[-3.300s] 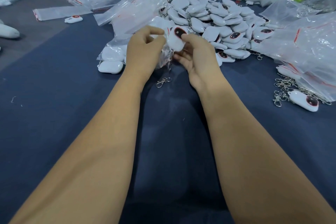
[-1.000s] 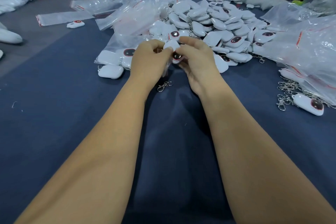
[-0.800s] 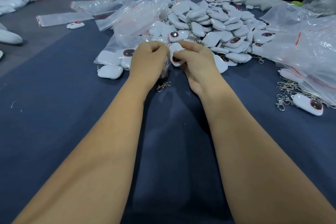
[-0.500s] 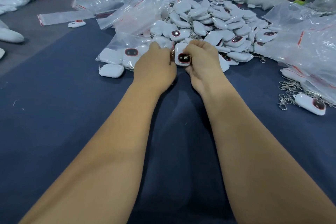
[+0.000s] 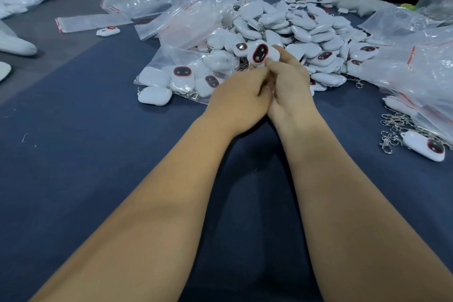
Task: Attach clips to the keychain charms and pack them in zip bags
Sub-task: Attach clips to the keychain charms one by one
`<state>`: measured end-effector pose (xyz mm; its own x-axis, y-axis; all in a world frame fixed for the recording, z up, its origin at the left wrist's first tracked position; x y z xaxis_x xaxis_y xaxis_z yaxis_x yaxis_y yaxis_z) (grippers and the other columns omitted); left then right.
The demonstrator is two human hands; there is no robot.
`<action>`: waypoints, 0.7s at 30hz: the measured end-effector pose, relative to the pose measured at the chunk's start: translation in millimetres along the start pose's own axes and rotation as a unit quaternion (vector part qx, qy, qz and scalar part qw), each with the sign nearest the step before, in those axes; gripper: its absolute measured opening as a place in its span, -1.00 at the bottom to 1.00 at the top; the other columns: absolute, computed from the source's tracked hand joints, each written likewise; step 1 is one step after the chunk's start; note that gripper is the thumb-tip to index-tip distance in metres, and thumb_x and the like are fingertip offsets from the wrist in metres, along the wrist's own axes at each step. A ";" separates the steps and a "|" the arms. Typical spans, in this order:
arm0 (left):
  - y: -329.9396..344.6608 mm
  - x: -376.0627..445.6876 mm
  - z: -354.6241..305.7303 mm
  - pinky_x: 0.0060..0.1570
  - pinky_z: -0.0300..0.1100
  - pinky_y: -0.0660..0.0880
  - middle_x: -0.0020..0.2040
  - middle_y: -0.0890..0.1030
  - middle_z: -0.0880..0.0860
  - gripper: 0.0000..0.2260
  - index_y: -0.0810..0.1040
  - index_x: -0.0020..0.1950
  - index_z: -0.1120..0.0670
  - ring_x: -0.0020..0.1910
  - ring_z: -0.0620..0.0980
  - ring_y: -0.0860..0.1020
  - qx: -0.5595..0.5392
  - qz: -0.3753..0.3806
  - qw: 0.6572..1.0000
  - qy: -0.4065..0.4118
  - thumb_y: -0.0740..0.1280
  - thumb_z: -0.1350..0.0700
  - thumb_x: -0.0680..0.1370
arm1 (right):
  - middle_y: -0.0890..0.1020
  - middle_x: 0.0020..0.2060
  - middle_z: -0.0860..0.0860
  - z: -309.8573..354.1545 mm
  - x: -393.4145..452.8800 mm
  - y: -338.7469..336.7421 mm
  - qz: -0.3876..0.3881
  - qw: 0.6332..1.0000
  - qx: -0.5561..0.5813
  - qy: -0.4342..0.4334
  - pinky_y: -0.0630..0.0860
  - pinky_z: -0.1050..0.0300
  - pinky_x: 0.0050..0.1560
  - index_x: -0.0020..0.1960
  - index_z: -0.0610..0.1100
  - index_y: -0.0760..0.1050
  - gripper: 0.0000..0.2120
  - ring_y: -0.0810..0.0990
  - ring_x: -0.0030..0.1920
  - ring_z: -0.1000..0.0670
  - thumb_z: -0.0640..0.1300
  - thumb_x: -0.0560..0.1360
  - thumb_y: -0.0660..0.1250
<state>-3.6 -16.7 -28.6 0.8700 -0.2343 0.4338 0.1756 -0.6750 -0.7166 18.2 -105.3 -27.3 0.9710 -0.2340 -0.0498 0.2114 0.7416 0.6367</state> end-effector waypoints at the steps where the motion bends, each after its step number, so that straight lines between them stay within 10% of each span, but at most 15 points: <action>1: 3.6 -1.0 -1.9 -0.08 0.01 0.45 0.01 0.61 0.08 -0.87 0.48 0.06 0.10 -0.02 0.12 0.51 0.013 0.026 0.999 0.018 0.16 0.13 0.60 | 0.63 -0.21 -0.15 -0.1 -0.7 0.2 0.005 1.000 0.007 0.004 0.63 0.19 -0.25 0.22 -0.32 0.49 -0.72 0.64 -0.31 -0.01 -0.47 0.57 0.18; 14: 6.7 9.0 16.1 -0.03 0.01 0.53 -0.14 0.63 0.05 -0.86 0.55 -0.11 0.13 -0.06 0.11 0.58 -0.134 0.006 0.981 -0.143 0.20 0.18 0.53 | 0.65 -0.26 -0.11 -2.9 2.3 -1.1 0.014 0.999 -0.031 -0.011 0.66 0.12 -0.17 0.02 -0.22 0.50 -0.84 0.64 -0.28 -0.02 -0.43 0.55 0.25; 21: -1.5 18.3 27.4 -0.46 -0.23 0.56 -0.25 0.55 0.13 -0.81 0.45 0.10 0.23 -0.46 -0.02 0.57 -0.474 -0.111 0.813 -0.321 0.10 0.31 0.57 | 0.58 -0.21 -0.08 -4.3 2.8 -1.0 0.023 0.986 -0.161 -0.023 0.43 0.25 -0.27 -0.06 -0.12 0.47 -0.84 0.52 -0.25 0.01 -0.37 0.52 0.28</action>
<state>24.6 -0.9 -34.5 0.9798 0.1754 -0.0961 0.1925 -0.9576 0.2145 21.2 -104.0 -31.3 0.9758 -0.2183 0.0119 0.1995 0.9114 0.3600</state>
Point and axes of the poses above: each hand's wrist, its own x-axis towards the middle knuckle, its own y-axis out of the palm, z = x × y, the point moved 2 cm from there along x, towards the middle knuckle
